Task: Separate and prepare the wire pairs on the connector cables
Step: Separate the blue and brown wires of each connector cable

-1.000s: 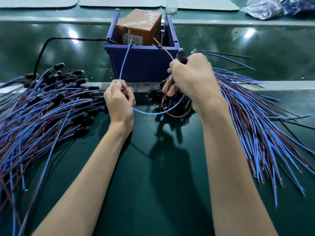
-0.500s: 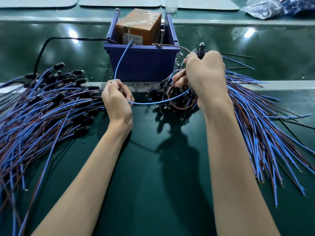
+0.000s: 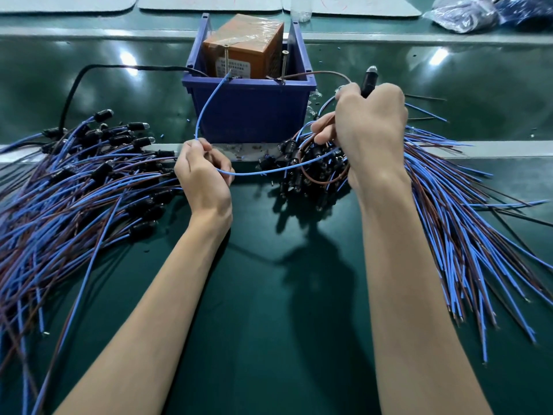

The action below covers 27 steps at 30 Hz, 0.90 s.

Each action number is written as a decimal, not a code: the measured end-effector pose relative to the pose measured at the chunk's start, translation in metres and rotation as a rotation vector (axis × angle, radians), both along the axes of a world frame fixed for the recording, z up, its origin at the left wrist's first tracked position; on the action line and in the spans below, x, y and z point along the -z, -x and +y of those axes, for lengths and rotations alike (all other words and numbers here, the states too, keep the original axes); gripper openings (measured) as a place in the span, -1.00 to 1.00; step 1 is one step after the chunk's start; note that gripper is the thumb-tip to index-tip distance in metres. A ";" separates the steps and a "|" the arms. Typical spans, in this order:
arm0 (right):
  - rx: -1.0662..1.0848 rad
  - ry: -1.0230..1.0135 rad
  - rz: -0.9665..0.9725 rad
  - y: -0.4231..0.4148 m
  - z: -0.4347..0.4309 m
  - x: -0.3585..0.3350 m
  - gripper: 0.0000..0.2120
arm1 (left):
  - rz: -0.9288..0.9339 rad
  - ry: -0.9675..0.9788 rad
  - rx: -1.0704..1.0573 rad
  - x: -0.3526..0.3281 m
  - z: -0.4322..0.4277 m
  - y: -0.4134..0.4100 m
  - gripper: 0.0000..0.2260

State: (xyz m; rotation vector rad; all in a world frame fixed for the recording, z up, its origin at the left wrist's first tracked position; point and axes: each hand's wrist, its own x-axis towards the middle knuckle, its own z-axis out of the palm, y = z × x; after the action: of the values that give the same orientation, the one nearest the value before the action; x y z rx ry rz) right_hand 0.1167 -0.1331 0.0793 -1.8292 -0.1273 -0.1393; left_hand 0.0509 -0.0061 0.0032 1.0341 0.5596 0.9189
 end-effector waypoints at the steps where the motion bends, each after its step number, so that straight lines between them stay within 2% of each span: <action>1: 0.003 -0.007 0.002 0.000 0.000 0.000 -0.64 | -0.001 -0.001 -0.005 0.000 0.000 0.000 -0.73; 7: 0.029 -0.050 -0.016 -0.001 -0.002 -0.002 -0.64 | -0.015 0.000 -0.019 0.001 0.002 -0.002 -0.73; 18: -0.008 -0.013 -0.016 0.005 -0.005 -0.006 -0.68 | -0.021 0.021 0.013 0.002 0.003 -0.002 -0.73; 20: -0.088 -0.003 -0.022 0.008 -0.006 -0.011 -0.75 | -0.005 -0.008 0.060 0.003 0.002 -0.001 -0.72; 23: -0.327 0.013 -0.024 0.016 -0.009 -0.021 -0.80 | 0.004 -0.055 0.199 0.003 0.000 0.001 -0.70; 27: -0.736 0.254 0.009 0.029 -0.009 -0.025 -0.82 | -0.023 -0.035 0.410 0.000 0.000 0.006 -0.52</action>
State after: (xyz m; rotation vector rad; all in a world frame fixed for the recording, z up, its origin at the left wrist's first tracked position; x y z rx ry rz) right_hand 0.0877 -0.1423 0.1038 -1.9172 -0.8266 0.4187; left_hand 0.0446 -0.0063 0.0029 1.1169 0.2957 0.5783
